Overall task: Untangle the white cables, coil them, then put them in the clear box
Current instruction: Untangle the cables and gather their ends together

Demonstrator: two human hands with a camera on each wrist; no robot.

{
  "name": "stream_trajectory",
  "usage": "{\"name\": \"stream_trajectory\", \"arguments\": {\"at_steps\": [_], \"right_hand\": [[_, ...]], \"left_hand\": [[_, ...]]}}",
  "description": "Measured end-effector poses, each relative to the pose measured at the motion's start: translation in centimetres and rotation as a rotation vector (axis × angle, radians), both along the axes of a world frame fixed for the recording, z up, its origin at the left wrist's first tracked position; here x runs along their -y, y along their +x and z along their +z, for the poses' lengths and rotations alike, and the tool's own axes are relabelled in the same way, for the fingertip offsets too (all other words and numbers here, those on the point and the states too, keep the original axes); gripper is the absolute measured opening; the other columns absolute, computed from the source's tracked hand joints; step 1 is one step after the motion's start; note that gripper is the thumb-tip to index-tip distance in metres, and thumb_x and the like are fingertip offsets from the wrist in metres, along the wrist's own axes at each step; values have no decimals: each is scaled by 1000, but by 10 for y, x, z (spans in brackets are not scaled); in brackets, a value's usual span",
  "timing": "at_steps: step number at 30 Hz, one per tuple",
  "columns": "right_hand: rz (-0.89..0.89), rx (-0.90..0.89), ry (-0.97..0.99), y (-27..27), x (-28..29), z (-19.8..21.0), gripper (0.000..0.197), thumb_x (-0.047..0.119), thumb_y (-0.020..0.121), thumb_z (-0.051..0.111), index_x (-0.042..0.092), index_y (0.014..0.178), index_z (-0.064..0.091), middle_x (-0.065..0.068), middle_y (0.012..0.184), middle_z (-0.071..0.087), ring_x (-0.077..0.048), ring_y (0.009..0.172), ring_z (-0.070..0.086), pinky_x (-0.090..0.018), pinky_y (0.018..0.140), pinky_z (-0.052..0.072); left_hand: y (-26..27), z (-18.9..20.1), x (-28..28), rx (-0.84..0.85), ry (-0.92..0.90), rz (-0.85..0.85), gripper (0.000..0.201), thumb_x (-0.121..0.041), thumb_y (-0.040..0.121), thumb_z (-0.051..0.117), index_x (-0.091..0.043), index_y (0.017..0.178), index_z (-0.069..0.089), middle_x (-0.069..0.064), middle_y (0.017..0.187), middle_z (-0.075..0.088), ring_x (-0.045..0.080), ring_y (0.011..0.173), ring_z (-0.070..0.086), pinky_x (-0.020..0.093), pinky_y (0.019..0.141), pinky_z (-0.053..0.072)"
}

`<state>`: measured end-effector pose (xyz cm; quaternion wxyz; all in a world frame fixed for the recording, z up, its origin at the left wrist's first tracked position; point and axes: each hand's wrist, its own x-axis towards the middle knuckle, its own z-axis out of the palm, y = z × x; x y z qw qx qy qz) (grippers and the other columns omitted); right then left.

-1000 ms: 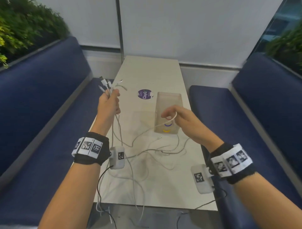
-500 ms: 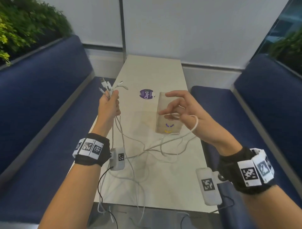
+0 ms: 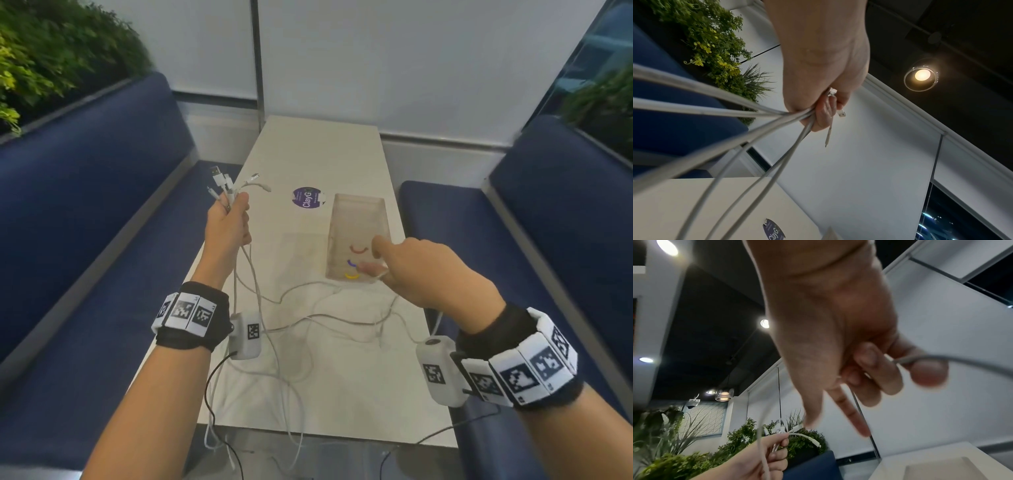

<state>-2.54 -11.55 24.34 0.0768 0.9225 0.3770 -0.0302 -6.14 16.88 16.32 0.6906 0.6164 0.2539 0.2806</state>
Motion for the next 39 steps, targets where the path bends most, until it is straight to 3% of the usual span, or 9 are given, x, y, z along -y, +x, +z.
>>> {"name": "stream_trajectory", "arguments": {"at_steps": [3,6,15,20,23,25,31,35,39], "right_hand": [[4,-57,-42,6,6,-8,47,22,95,59,19,134,33,-2,90,51,-21,80,53,-35,70,53],[77,9,22,11,5,-17,61,-3,88,52,20,142,35,-6,105,48,-18,91,33,-29,75,43],[246,-435,923,-10,-2,13,53,-9,98,32,26,131,55,1,101,59,-9,99,50,-8,88,36],[210,-728,469,-15,11,3,53,11,96,56,31,140,37,0,100,62,-7,96,63,-25,91,51],[219,-1161,55,-16,30,-24,86,8,83,75,35,150,27,3,131,56,1,125,50,-23,108,43],[165,-1351,105,-5,42,-47,78,-2,84,66,29,149,34,-1,142,52,-3,135,44,-25,109,41],[-140,-563,442,50,60,-167,63,-13,81,43,46,98,52,-4,119,57,-21,106,59,-13,86,46],[3,-398,380,45,33,-216,74,-20,76,42,27,131,54,-6,135,38,-19,108,51,-22,90,45],[154,-230,254,55,-6,-217,91,-20,75,45,37,145,38,-5,156,20,-24,117,44,-34,85,52]], "left_hand": [[-2,0,-1,-21,23,8,27,-28,103,51,-25,77,44,-7,58,35,10,48,27,25,48,29],[-2,0,-2,-16,14,17,27,-27,103,51,-24,77,45,-5,59,34,11,49,26,26,48,28],[-1,-3,4,-13,14,-18,25,-27,103,50,-23,79,43,-4,61,31,12,50,24,27,50,26],[-1,0,3,-30,18,14,25,-28,103,50,-24,79,45,-6,60,33,10,50,26,26,51,26],[-3,2,-1,-30,10,48,23,-28,103,50,-23,80,46,-6,62,35,9,50,28,26,51,26],[-5,3,-4,-26,17,56,23,-28,103,49,-23,81,46,-6,63,36,9,50,28,26,50,25],[-12,1,-11,-24,24,76,22,-28,103,50,-24,81,48,-6,64,37,9,51,28,28,52,24],[-15,-2,-12,-39,20,67,21,-28,103,50,-24,82,48,-6,64,36,10,52,27,29,53,23],[-18,-4,-13,-44,11,39,20,-29,102,51,-22,83,48,-4,64,34,12,52,25,30,52,22]]}}
